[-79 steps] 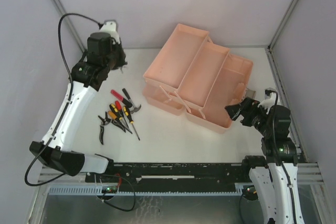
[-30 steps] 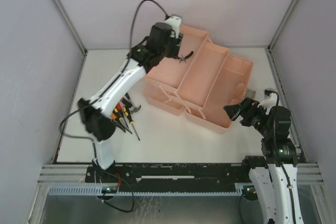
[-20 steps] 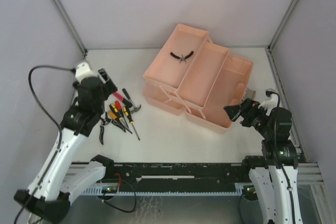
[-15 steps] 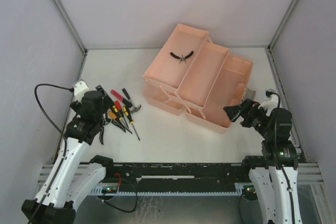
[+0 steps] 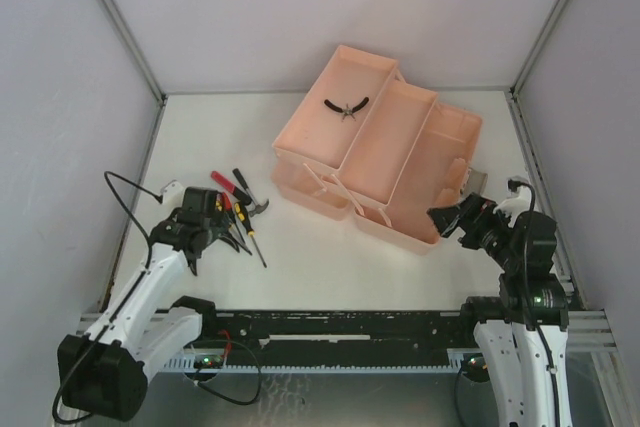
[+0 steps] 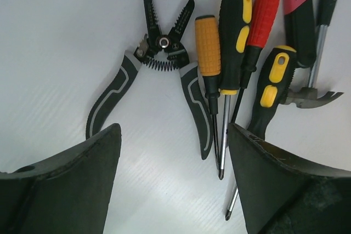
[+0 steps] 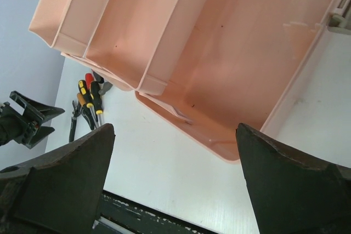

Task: Pack the tool kit
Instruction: Pick up the pliers at the center of the board.

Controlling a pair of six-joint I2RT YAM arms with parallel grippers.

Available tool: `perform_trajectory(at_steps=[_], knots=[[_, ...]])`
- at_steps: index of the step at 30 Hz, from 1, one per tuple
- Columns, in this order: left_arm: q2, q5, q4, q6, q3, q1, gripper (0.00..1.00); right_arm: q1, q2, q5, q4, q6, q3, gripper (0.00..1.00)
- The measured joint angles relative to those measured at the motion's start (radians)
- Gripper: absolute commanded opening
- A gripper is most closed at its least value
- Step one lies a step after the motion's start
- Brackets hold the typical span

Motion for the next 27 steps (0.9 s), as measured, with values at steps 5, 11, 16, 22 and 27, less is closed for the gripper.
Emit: perform_trajectory(at_steps=[5,11,16,22,27], knots=[[0.068,0.035,0.022,-0.029,-0.027,0.0,0.79,0.0,-0.027,0.012,-0.027,0.001,0.0,0.92],[0.113,0.044,0.061,-0.056,-0.064,0.0,0.74,0.0,-0.063,0.027,-0.037,0.001,0.0,0.92],[0.195,0.053,0.085,-0.061,-0.064,0.0,0.73,-0.001,-0.069,0.042,-0.046,0.002,0.0,0.92],[0.243,0.058,0.12,-0.062,-0.064,0.0,0.68,-0.001,-0.069,0.061,-0.059,0.002,0.0,0.92],[0.284,0.059,0.151,-0.061,-0.064,0.0,0.68,-0.001,-0.067,0.069,-0.065,0.002,0.0,0.91]])
